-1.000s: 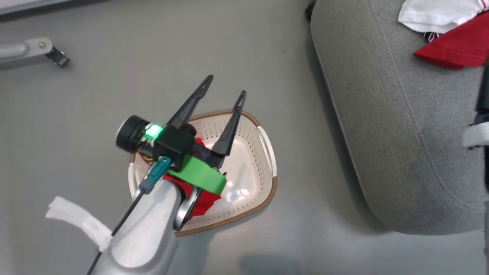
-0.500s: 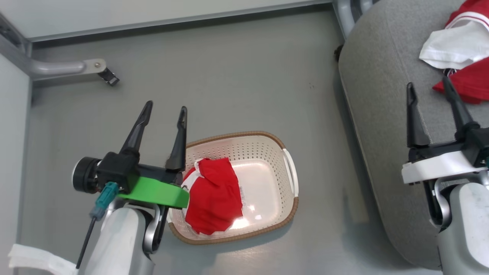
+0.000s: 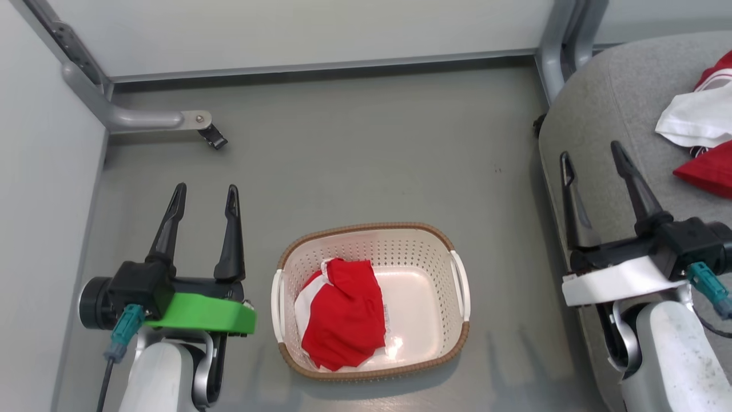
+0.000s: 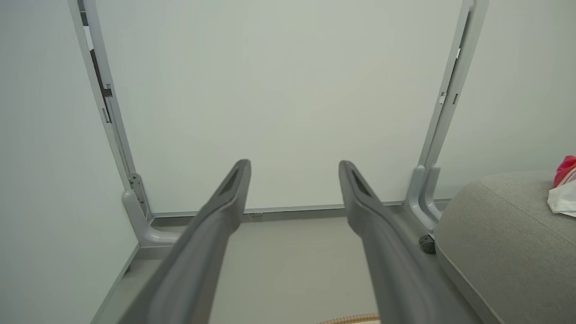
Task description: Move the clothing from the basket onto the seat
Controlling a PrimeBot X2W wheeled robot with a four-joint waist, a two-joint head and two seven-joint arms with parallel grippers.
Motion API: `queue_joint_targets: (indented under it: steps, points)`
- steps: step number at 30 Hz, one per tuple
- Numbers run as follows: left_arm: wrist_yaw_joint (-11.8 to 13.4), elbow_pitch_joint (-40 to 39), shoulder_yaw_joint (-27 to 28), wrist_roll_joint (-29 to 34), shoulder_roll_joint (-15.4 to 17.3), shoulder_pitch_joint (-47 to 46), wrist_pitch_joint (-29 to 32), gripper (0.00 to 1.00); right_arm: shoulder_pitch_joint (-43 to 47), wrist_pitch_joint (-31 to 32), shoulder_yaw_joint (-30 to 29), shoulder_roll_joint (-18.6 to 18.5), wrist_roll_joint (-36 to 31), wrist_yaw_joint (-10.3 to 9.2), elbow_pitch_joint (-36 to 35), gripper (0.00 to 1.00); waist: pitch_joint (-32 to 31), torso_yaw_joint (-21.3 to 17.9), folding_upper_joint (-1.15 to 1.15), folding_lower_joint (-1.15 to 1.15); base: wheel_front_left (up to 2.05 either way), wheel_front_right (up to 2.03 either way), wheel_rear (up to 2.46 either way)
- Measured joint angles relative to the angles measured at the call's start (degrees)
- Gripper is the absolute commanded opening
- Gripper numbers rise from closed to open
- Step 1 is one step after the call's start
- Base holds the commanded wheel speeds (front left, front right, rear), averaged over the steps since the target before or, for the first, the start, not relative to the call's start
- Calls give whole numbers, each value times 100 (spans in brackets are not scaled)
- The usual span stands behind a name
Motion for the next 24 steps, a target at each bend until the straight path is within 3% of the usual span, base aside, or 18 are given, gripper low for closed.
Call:
queue_joint_targets:
  steps: [24]
  points:
    - [20,-31,-46,-11,-16,409,0,100,1239,-1,42,66,231,0,-346,100,-487,237,0,0,0,0,0]
